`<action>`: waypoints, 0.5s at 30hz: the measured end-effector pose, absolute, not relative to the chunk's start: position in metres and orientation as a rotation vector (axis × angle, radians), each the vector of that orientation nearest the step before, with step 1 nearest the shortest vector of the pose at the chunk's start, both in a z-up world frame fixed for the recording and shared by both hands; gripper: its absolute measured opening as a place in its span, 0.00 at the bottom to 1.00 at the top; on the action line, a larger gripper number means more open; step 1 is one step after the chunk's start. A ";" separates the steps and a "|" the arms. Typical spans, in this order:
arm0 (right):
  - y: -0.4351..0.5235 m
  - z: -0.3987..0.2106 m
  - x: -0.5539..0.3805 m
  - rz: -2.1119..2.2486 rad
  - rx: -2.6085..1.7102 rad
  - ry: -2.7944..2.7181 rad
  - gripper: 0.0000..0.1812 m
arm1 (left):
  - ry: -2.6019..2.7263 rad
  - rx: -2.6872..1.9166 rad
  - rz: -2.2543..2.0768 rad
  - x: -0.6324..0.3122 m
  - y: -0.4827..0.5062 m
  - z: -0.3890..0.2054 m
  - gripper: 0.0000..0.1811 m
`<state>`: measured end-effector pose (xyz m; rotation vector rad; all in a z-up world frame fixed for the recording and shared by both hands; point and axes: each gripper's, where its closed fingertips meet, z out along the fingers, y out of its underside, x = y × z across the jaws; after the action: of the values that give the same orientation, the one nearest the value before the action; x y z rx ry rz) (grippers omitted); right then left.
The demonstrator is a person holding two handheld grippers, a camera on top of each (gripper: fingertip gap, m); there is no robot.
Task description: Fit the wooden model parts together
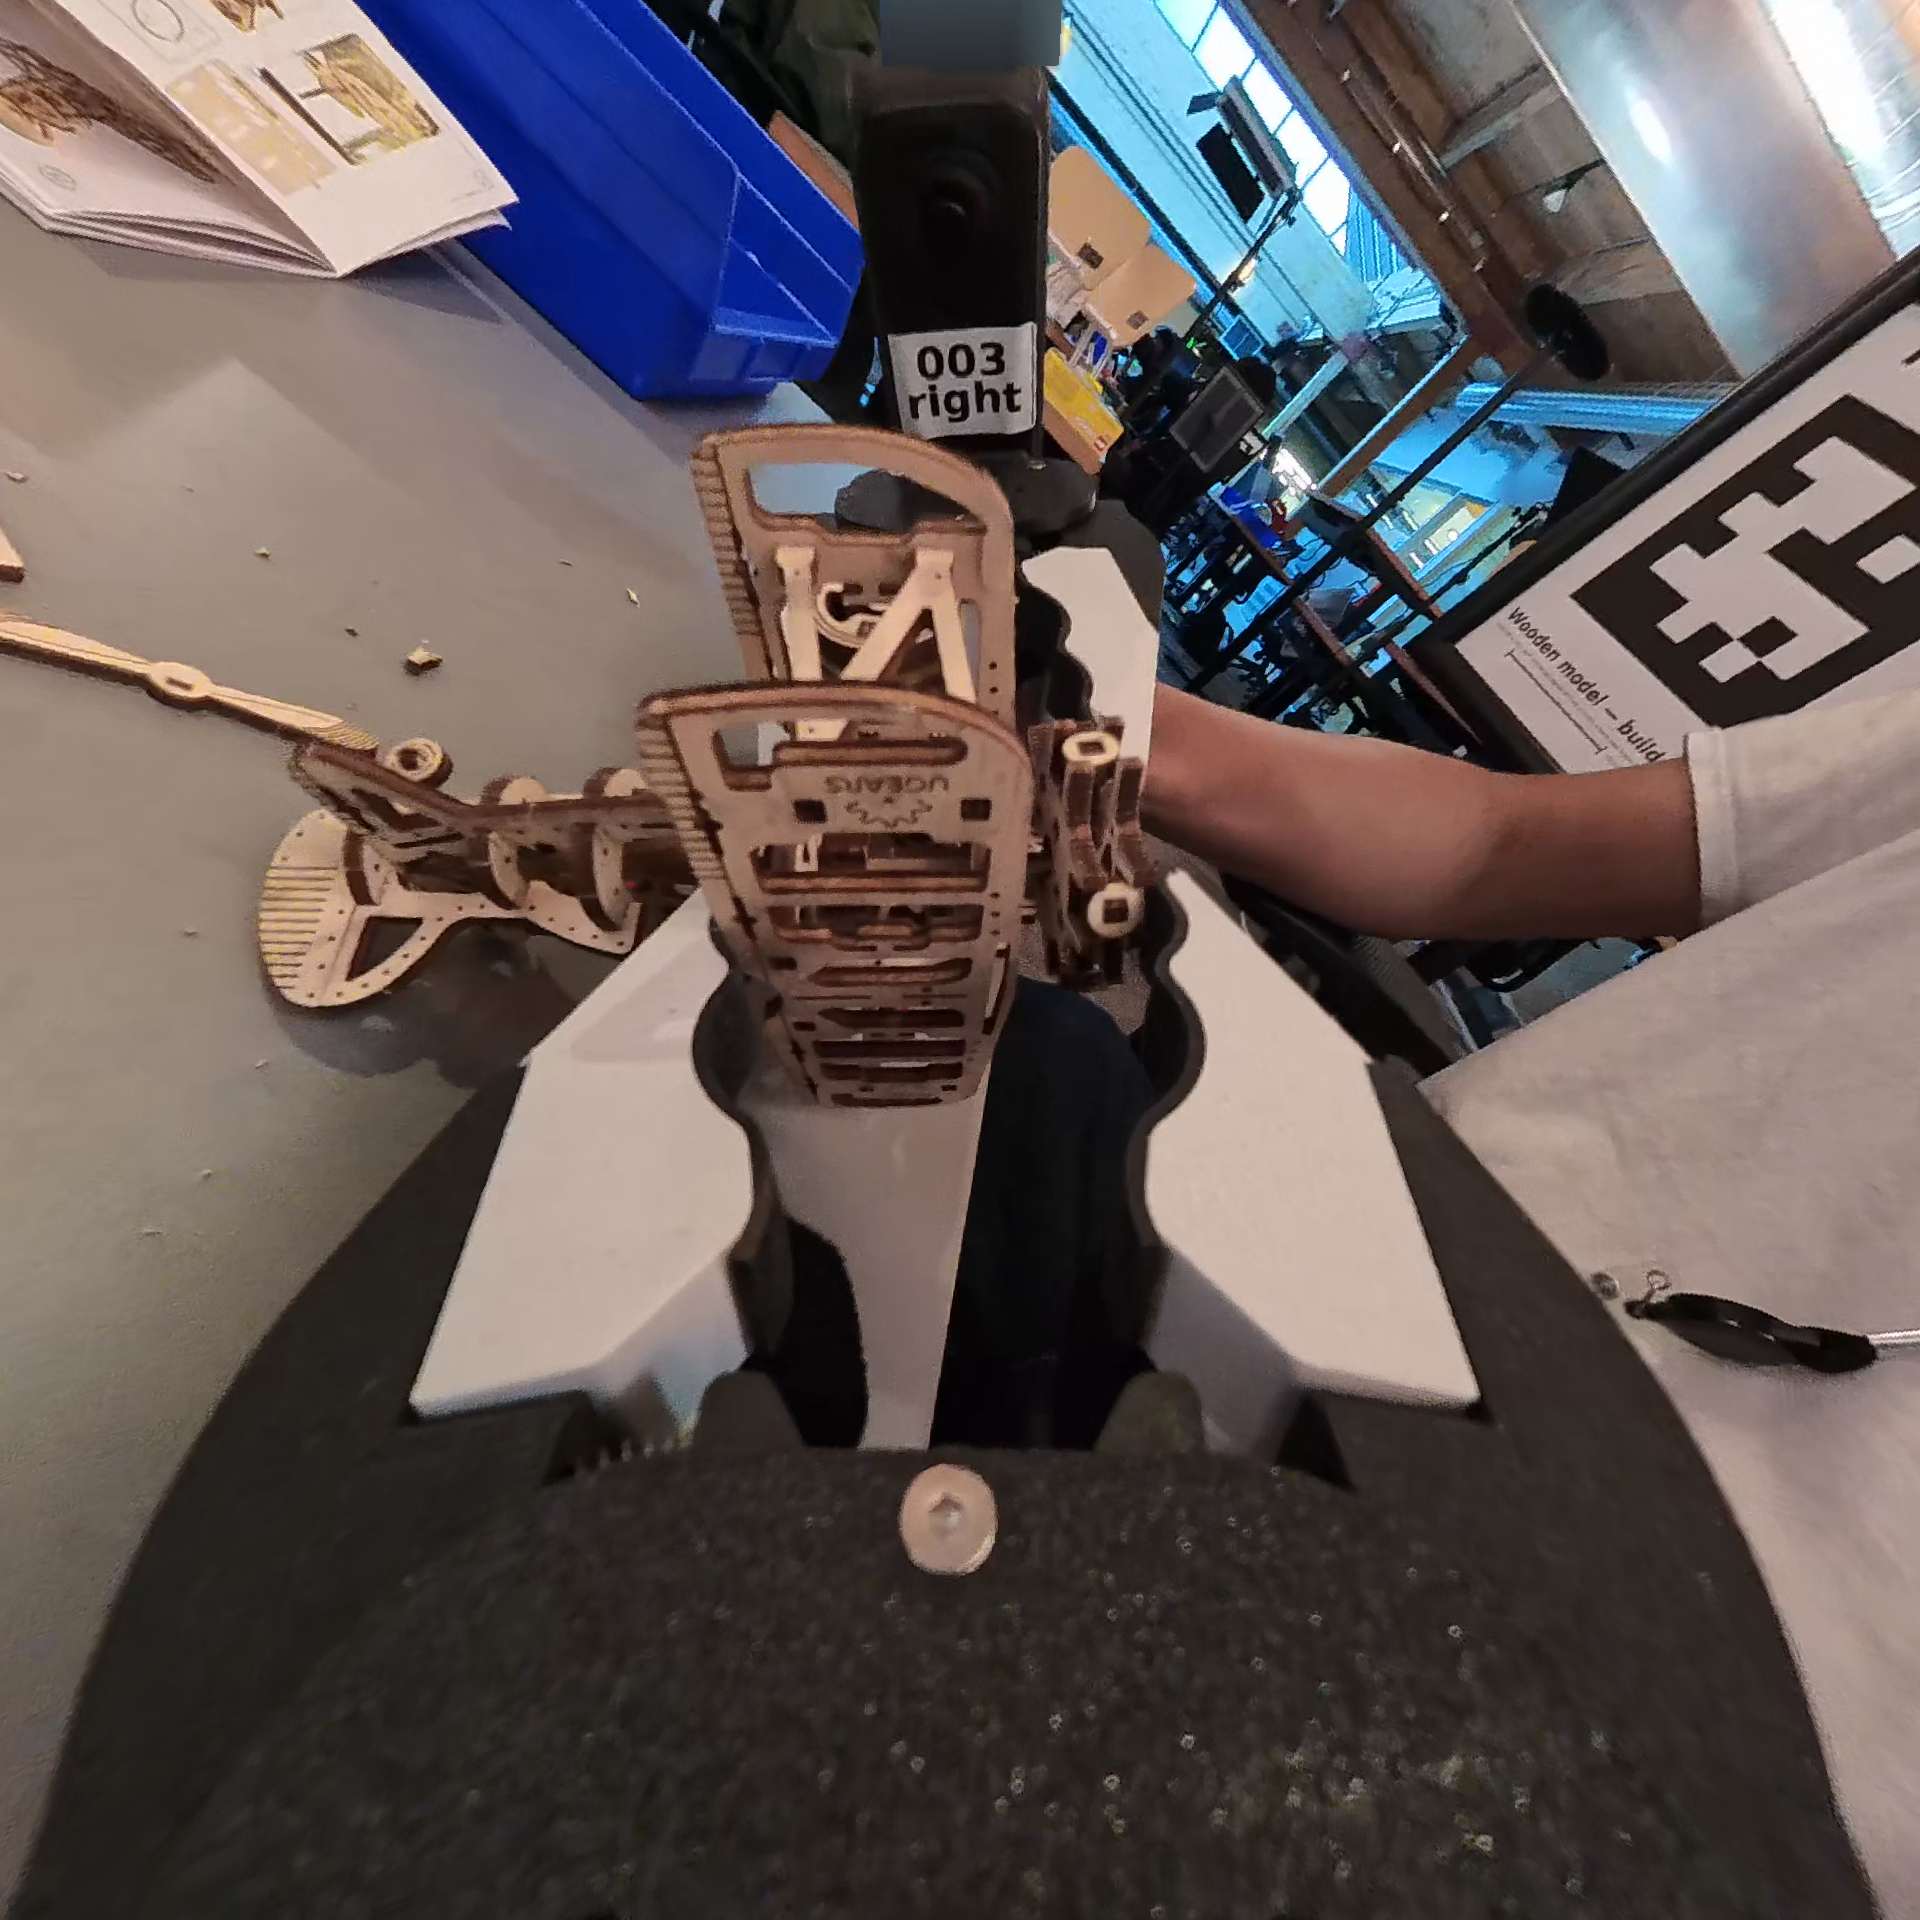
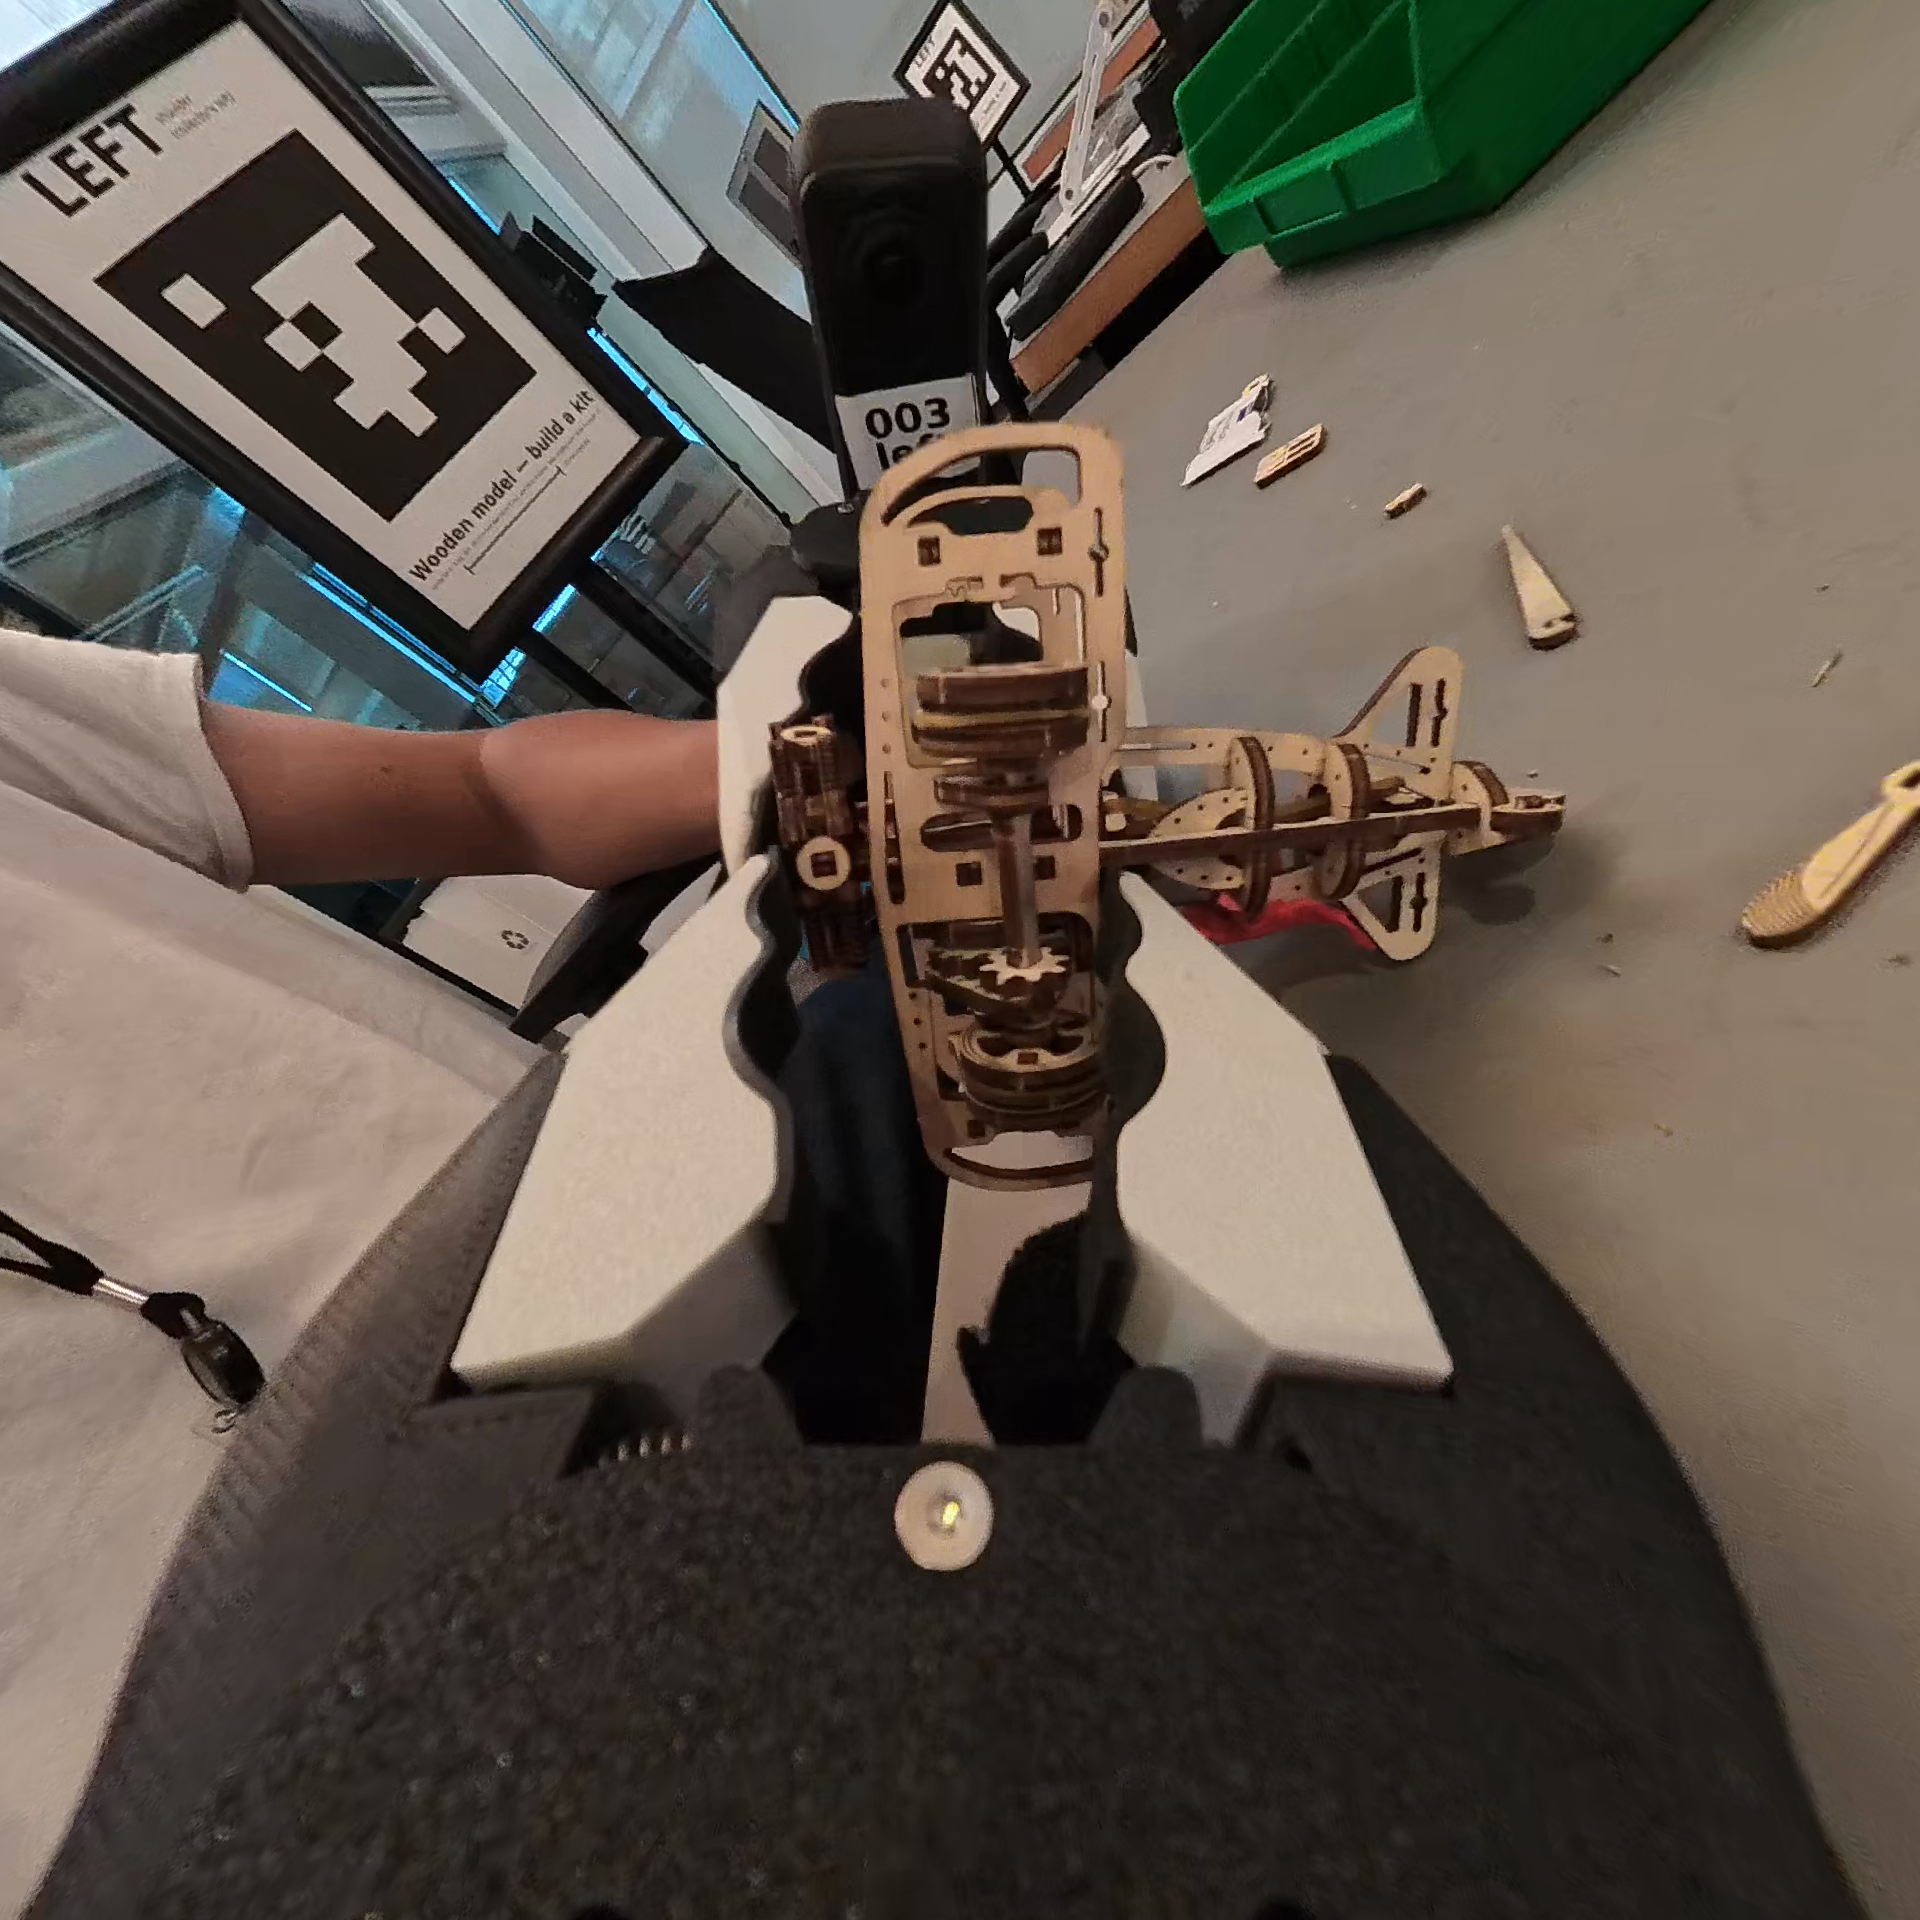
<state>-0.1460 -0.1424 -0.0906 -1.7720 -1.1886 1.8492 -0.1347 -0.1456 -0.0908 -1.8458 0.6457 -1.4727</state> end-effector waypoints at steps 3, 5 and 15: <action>-0.142 -0.089 -0.146 1.861 -1.770 -1.174 0.32 | 0.641 -1.845 -1.446 -0.136 -0.144 -0.091 0.36; -0.140 -0.088 -0.146 1.871 -1.775 -1.153 0.32 | 0.626 -1.842 -1.446 -0.136 -0.142 -0.090 0.36; -0.142 -0.091 -0.145 1.863 -1.784 -1.198 0.32 | 0.634 -1.843 -1.428 -0.135 -0.143 -0.091 0.36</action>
<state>-0.1446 -0.1424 -0.0909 -1.7837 -1.1983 1.8635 -0.1354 -0.1425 -0.0911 -1.8433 0.6340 -1.4281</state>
